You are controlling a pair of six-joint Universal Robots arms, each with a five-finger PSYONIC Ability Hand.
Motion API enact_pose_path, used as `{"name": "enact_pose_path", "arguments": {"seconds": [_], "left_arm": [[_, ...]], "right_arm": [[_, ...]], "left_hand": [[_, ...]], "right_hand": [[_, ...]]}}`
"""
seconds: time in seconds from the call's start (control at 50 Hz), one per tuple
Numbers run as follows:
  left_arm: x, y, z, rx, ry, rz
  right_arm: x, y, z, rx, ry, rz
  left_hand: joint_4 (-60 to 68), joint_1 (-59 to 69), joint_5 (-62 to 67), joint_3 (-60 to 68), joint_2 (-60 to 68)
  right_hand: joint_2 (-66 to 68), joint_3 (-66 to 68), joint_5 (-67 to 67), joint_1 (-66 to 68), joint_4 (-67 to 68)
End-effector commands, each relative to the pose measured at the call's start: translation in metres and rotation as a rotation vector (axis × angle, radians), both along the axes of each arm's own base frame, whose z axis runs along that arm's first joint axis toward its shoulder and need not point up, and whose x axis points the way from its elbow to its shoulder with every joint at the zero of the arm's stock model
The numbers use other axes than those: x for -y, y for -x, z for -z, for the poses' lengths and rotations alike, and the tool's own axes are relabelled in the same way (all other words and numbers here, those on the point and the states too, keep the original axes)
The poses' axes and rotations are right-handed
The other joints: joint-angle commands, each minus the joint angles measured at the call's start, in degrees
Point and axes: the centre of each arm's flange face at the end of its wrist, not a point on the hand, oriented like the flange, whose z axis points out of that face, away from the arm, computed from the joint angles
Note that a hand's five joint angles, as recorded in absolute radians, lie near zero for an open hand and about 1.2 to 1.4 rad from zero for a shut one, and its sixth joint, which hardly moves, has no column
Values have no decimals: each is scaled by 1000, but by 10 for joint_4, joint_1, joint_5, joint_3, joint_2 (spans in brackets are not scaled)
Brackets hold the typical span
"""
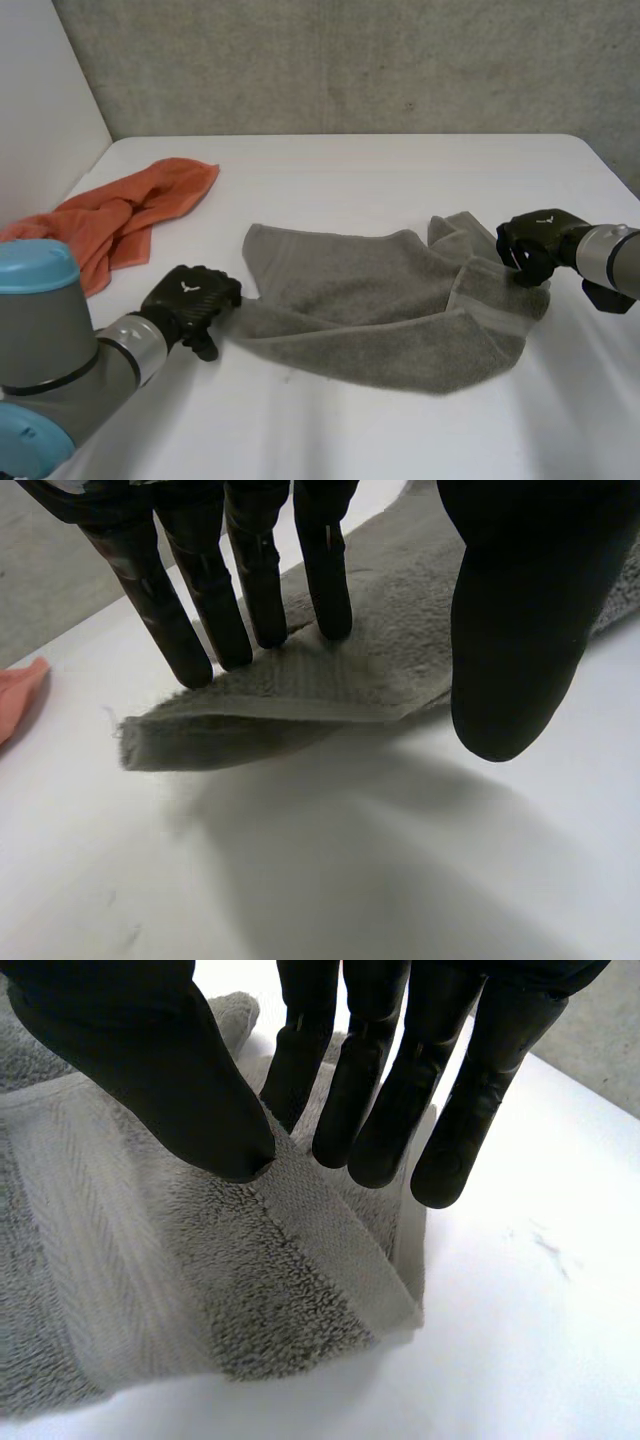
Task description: Fold the laundry.
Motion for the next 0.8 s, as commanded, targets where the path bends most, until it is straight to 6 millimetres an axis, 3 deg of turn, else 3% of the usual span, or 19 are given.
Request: {"name": "enact_pose_path", "arguments": {"seconds": [0.02, 0.16, 0.36, 0.62, 0.66, 0.74, 0.76, 0.8], "left_arm": [[-4, 12, 4, 1, 8, 43], [-2, 16, 9, 30, 36, 72], [8, 20, 17, 98, 92, 103], [30, 28, 21, 83, 152, 97], [32, 29, 22, 81, 153, 99], [38, 31, 25, 82, 155, 96], [41, 32, 24, 80, 161, 94], [44, 33, 22, 79, 168, 92]], "right_arm": [[5, 7, -2, 28, 42, 54], [17, 31, -1, 78, 30, 176], [26, 57, 5, 21, 87, 306], [24, 62, 9, 20, 90, 315], [24, 62, 9, 20, 89, 315], [23, 62, 10, 23, 84, 310], [21, 62, 11, 22, 79, 304], [17, 60, 8, 18, 81, 284]], "left_hand": [[40, 32, 44, 35, 37], [40, 32, 44, 35, 37], [28, 20, 32, 23, 26], [52, 43, 56, 47, 49], [87, 79, 91, 82, 84], [305, 297, 309, 300, 303], [426, 417, 430, 421, 423], [507, 499, 511, 502, 505]], "right_hand": [[131, 123, 131, 240, 120], [131, 123, 131, 240, 120], [131, 123, 131, 240, 120], [131, 123, 131, 240, 120], [131, 123, 131, 240, 120], [131, 123, 131, 240, 120], [131, 123, 131, 240, 120], [131, 123, 131, 240, 120]]}}
